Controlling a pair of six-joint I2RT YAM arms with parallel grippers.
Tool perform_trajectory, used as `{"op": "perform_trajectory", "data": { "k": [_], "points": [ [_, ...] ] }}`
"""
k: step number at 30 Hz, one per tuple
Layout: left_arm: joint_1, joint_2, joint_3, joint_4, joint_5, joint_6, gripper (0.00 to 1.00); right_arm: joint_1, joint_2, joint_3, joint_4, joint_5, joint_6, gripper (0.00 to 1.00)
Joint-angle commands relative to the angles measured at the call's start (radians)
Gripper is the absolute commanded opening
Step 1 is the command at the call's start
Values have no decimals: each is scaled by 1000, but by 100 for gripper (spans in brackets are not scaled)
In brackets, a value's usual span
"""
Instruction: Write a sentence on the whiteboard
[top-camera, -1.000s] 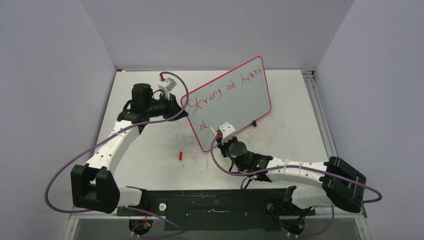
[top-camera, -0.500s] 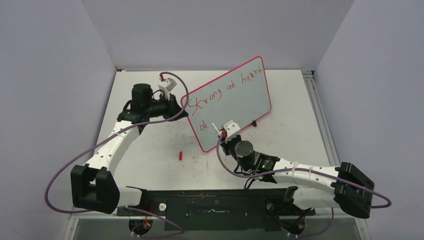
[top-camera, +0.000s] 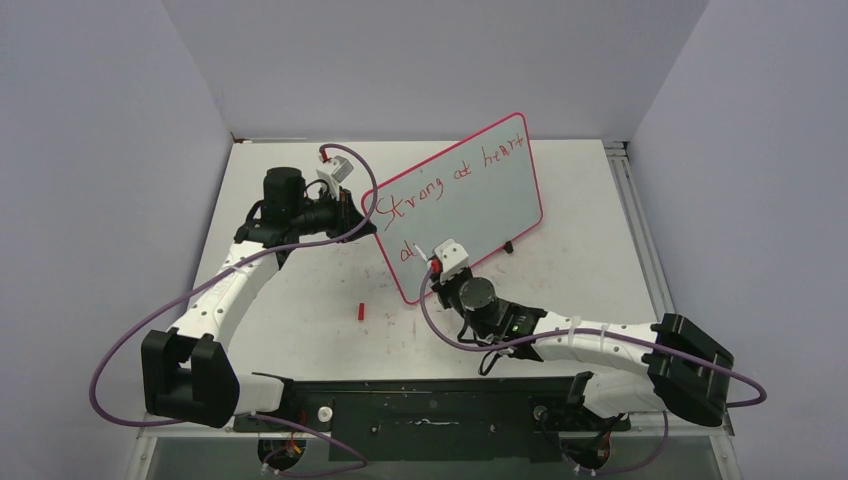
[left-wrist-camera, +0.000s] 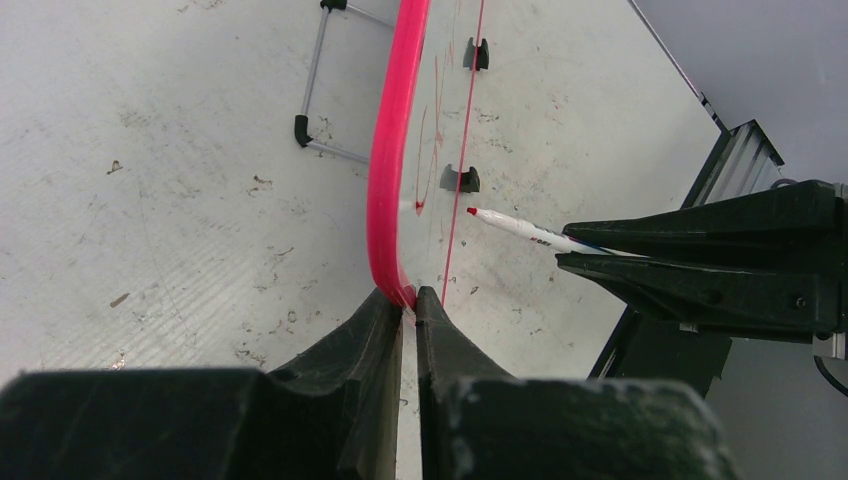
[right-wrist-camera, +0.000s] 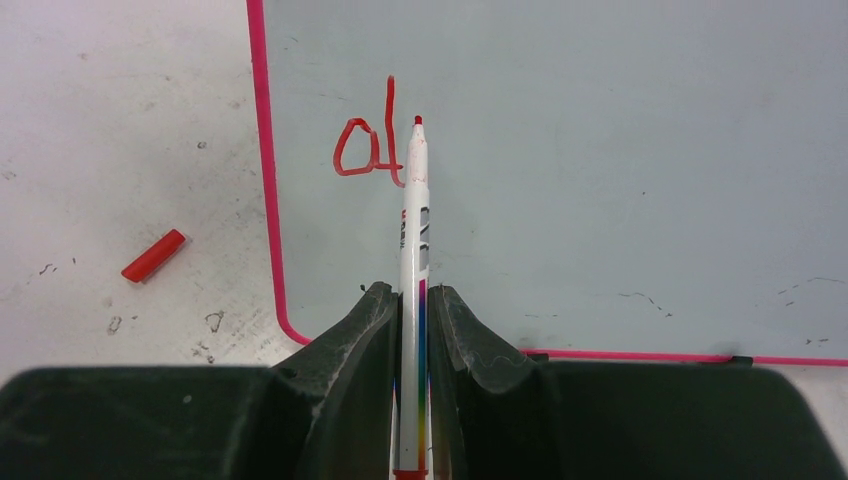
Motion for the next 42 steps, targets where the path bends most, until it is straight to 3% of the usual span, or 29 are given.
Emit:
{"op": "perform_trajectory", "data": {
  "k": [1,42],
  "points": [
    [-2,-33,5,47,20,3,0,-12,24,52,69,-13,-6,5],
    [-1,-39,4,47,25,2,0,-24,30,-35,53,-4,78,5]
  ]
}}
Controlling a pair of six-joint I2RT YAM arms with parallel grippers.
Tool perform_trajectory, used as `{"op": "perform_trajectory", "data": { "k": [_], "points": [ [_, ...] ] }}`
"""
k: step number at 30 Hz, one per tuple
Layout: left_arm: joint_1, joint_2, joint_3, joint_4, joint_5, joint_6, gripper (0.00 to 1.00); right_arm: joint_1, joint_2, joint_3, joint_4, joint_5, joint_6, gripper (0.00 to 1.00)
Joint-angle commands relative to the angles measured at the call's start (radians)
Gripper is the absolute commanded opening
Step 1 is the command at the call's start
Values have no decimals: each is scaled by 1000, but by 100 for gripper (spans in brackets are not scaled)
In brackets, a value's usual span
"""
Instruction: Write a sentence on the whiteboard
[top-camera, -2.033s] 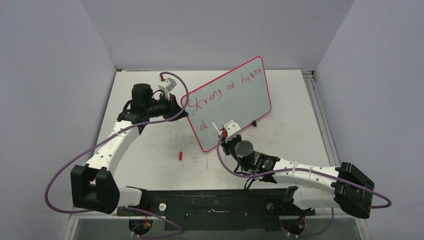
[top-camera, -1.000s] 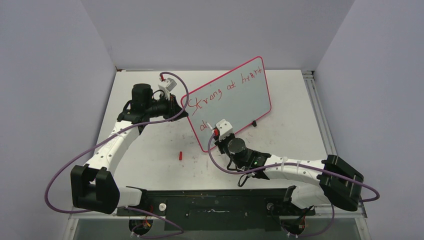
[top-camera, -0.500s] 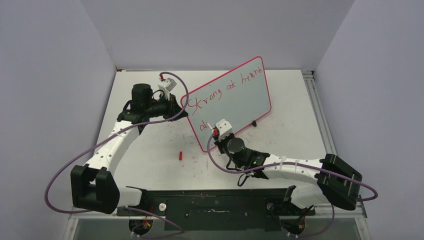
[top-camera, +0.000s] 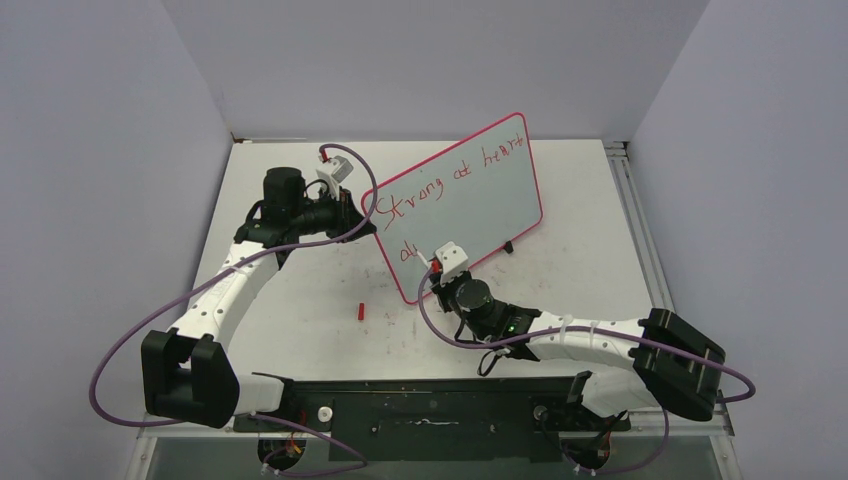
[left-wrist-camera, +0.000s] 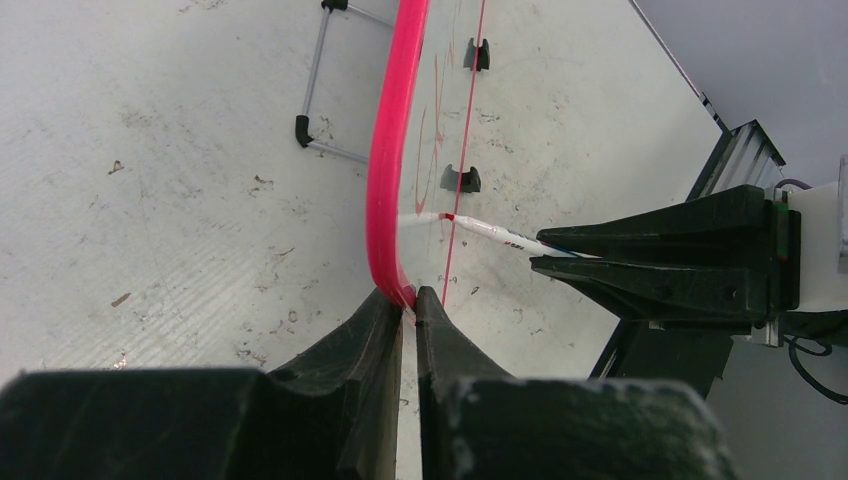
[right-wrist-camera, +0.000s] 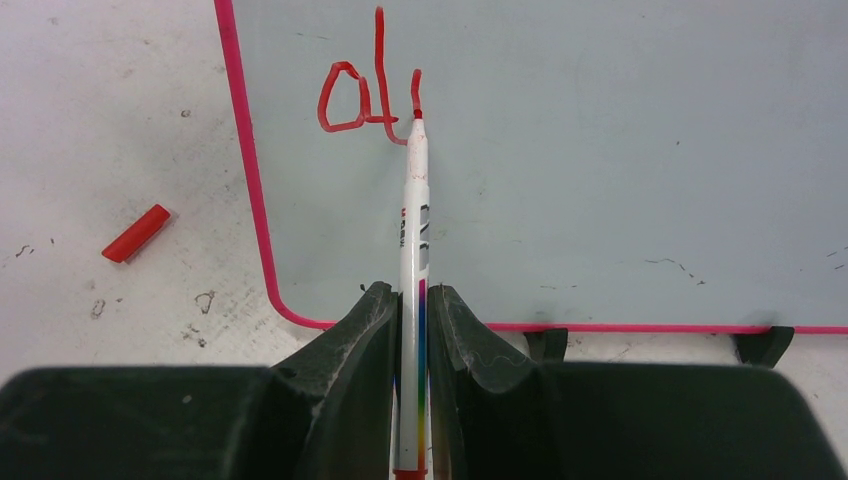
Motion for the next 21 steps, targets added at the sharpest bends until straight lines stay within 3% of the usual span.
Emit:
{"op": "perform_trajectory", "data": {
  "k": [1,21],
  "points": [
    [-2,-38,5,47,26,2,0,-6,-27,-11,28,9,23,5],
    [-2,-39,5,49,23,2,0,-24,7,81,40,31,-51,5]
  ]
}}
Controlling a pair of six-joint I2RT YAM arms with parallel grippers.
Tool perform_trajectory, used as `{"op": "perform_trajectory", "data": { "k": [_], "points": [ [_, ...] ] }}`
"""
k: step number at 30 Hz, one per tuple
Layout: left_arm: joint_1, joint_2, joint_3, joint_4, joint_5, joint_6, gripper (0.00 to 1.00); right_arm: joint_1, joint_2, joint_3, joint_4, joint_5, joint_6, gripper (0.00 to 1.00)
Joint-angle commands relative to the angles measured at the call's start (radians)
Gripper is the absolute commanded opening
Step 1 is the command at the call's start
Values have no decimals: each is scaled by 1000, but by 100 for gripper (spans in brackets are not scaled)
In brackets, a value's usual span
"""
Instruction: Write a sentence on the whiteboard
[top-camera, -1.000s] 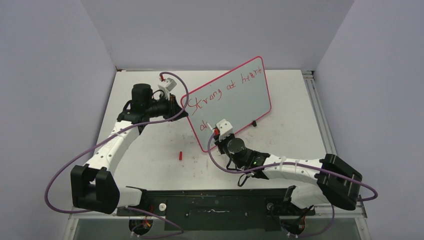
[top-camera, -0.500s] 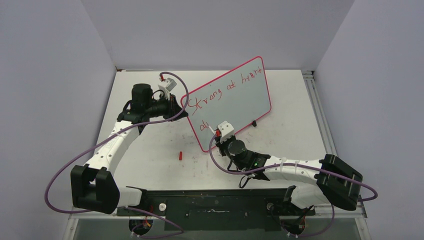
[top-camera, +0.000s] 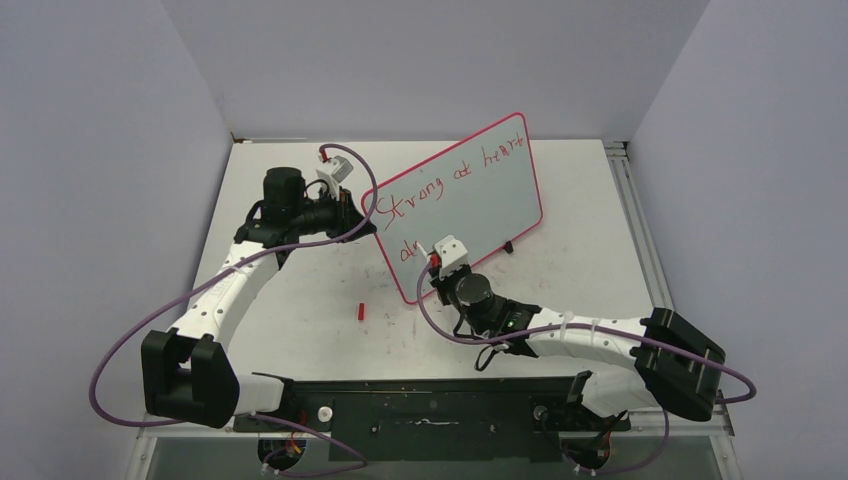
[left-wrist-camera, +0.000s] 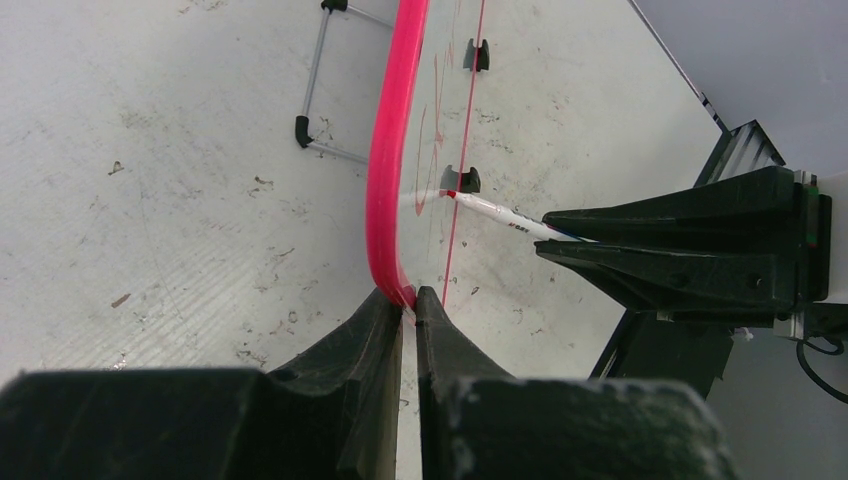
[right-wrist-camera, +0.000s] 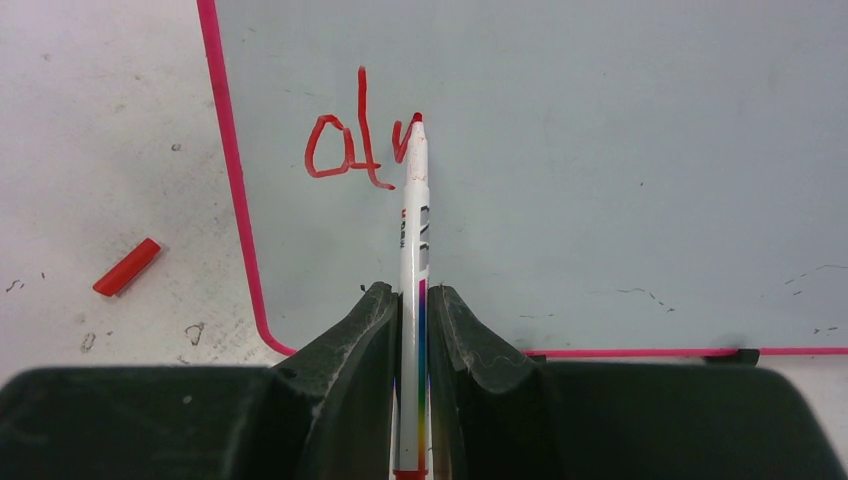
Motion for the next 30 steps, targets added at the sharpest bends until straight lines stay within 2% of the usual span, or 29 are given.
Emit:
{"op": "perform_trajectory", "data": {
  "k": [1,22,30],
  "points": [
    [-2,-37,5,49,23,2,0,-15,6,52,39,19,-22,5],
    [-1,-36,4,50,25,0,0,-17,-20,-55,33,10,56,5],
    [-1,-35,2,49,24,0,0,-19,-12,-28,37,22,35,5]
  ]
}}
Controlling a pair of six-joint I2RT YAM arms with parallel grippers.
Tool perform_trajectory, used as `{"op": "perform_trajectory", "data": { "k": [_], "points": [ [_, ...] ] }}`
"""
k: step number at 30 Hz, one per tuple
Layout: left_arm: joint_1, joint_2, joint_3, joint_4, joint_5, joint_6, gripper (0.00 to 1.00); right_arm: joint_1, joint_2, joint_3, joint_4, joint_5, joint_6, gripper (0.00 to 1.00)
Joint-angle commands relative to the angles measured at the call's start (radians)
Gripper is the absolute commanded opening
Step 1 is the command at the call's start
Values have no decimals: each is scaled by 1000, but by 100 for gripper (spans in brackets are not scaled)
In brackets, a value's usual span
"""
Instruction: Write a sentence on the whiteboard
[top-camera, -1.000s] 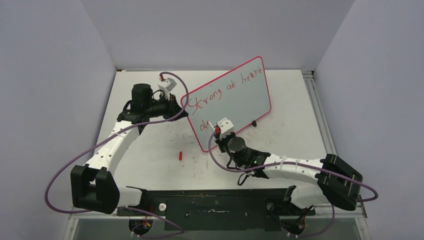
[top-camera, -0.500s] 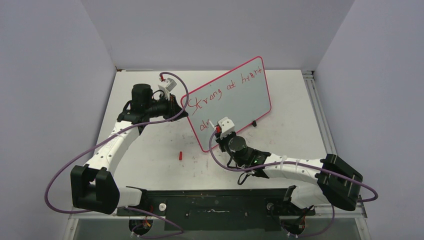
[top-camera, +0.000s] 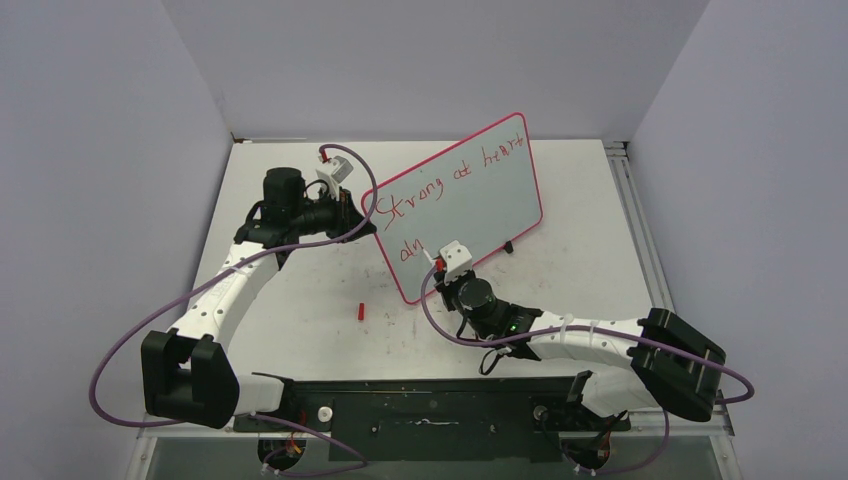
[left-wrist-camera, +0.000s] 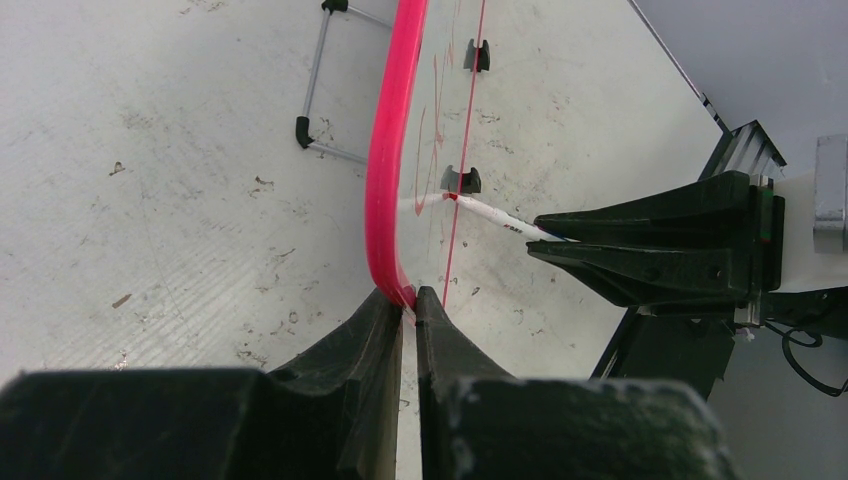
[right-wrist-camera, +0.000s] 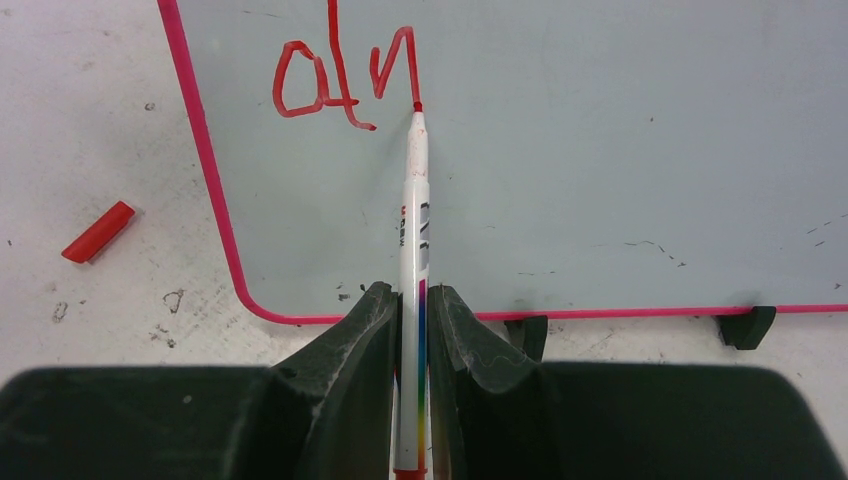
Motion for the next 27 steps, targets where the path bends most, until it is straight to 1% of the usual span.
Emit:
{"op": "perform_trajectory", "data": {
  "k": [1,11,17,27],
  "points": [
    [-1,-32,5,44,24,1,0,-5,-8,33,30,24,-8,5],
    [0,-37,7,45,24,2,0,-18,11,94,35,39,-57,5],
    [0,-41,7,44,25,2,0,-22,14,93,35,31,-52,5],
    [0,-39,5,44,23,2,0,-6,-71,60,18,48,-59,5]
  ]
}}
